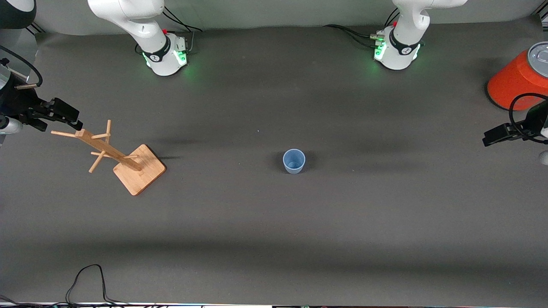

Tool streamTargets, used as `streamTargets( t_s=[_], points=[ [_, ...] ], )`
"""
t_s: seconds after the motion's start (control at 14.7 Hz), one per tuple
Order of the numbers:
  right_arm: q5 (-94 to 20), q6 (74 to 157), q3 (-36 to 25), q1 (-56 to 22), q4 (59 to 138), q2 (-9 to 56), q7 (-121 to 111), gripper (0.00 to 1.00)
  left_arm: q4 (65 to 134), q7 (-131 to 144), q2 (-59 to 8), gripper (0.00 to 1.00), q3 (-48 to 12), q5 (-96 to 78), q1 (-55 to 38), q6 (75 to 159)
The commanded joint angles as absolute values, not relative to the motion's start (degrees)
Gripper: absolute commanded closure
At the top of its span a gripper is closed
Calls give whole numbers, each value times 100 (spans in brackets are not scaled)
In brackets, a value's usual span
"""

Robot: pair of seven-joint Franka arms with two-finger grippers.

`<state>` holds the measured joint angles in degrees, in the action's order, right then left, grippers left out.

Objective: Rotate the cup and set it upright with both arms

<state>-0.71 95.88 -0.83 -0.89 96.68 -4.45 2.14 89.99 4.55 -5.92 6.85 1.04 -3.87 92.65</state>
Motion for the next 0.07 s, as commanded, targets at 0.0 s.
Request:
streamTargets(
  t_s=[0.0],
  points=[
    [-35,9554,-114,-106,9615,-466,334,0,8956,422,-519,0,633,193,-360,9211]
  ],
)
